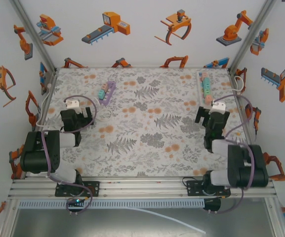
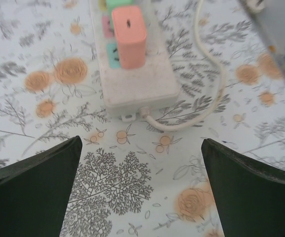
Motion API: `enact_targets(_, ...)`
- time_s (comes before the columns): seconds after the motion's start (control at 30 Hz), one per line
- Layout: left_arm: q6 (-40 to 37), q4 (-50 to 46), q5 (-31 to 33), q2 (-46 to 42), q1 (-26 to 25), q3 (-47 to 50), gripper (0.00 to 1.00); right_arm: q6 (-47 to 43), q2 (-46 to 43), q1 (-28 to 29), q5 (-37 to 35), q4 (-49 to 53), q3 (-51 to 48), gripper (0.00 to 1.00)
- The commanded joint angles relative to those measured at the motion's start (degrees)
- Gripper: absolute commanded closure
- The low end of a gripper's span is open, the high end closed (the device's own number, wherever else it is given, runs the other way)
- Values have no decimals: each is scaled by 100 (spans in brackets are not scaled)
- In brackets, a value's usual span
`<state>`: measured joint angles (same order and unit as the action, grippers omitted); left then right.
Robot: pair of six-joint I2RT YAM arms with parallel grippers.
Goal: Pull the plug off the socket
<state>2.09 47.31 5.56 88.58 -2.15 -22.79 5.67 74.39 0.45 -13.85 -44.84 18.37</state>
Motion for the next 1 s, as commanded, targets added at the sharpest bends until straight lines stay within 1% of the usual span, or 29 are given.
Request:
enact_targets(0.0,-104,341,795,-225,-283,190,3,916,-1302,-14,-600,1001,23,1)
enact_targets(0.03,-118,661,1041,-293,-343,344,3,1216,-1742,-16,-652,1491,98,1)
enact_targets(0.07,-170,800,1509,-434,-500,421,3,1588,-2128,-25,-610,2206,291,3)
enact_targets(0.1,-234,611,1856,-652,-663,401,3,1860,-2367,-34,-503,2898,556,4)
enact_targets(0.17,-290,-530,2316,-1336,-980,99,3,2071,-2653,-36,24,4207,1231,5)
enact_targets(0.23,-164,-1633,2405,-1994,-1175,-236,3,2276,-2673,-32,410,4980,1754,5)
enact_targets(0.3,102,-2567,2414,-2626,-1349,-529,3,2312,-2501,-36,695,5451,2230,5)
enact_targets(0.37,714,-3719,2377,-3283,-1474,-960,3,2209,-2062,-36,896,5855,2788,4)
enact_targets(0.4,1084,-4138,2231,-3530,-1489,-1146,3,2113,-1822,-36,948,6016,3039,4)
enact_targets(0.43,1560,-4506,1943,-3754,-1498,-1346,3,2008,-1496,-36,985,6247,3367,3)
enact_targets(0.47,1921,-4764,1527,-3913,-1498,-1537,3,1900,-1131,-36,1002,6487,3748,3)
enact_targets(0.5,2108,-4940,1055,-4000,-1505,-1697,3,1793,-799,-36,1007,6722,4088,3)
enact_targets(0.57,2571,-5395,145,-4029,-1616,-2220,3,1559,46,-36,948,7249,4949,3)
enact_targets(0.67,3070,-6105,-557,-3817,-2061,-3011,3,1225,1095,-36,657,7573,5956,2)
enact_targets(0.73,3075,-6426,-827,-3672,-2464,-3441,3,996,1761,-34,312,7680,6532,1)
enact_targets(0.83,2873,-6914,-928,-3537,-3146,-4014,3,569,2745,-45,-62,7788,7337,1)
enact_targets(0.97,2724,-7395,-997,-3572,-3885,-4322,3,-169,3849,-67,-77,7796,8052,1)
